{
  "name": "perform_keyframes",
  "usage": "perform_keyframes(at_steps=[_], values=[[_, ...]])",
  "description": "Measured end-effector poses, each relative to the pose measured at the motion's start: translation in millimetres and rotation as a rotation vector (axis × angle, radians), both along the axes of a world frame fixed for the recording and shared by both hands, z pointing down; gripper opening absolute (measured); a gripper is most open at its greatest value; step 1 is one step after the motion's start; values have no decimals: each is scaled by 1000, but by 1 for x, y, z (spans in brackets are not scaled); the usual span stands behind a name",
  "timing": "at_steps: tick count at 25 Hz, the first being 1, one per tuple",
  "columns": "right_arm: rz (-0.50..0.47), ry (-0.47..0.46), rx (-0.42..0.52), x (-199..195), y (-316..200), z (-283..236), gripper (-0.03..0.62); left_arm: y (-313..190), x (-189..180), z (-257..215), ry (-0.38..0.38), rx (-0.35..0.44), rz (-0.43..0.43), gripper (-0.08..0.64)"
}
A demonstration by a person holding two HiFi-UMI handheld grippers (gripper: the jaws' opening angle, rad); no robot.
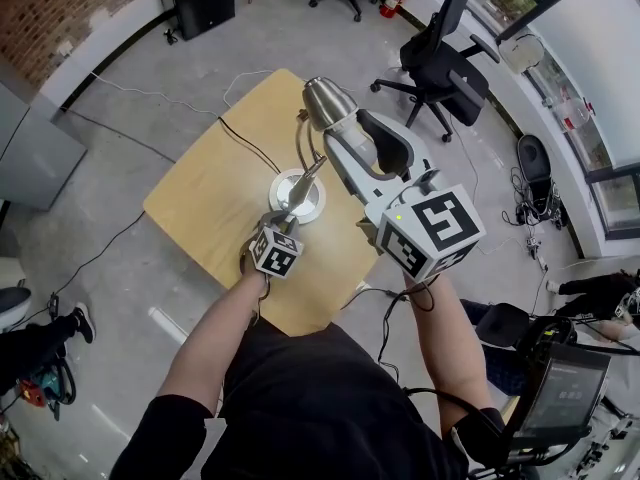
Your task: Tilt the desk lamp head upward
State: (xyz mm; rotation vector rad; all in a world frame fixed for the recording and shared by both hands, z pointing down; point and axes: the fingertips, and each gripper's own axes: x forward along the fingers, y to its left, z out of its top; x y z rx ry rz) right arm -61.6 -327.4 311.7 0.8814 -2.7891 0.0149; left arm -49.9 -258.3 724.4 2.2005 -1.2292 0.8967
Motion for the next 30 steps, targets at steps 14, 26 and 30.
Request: perform_keyframes(at_steps=[14,26,30], values=[[-9,26,12,-12,-8,-2,209,-1,-1,-3,0,2,4,78],[-11,49,24,-21,-11,1,209,-1,-2,-1,1,7,6,77],[-12,51,23,-24,-13,0,209,-1,-3,-2,2,6,12,78]])
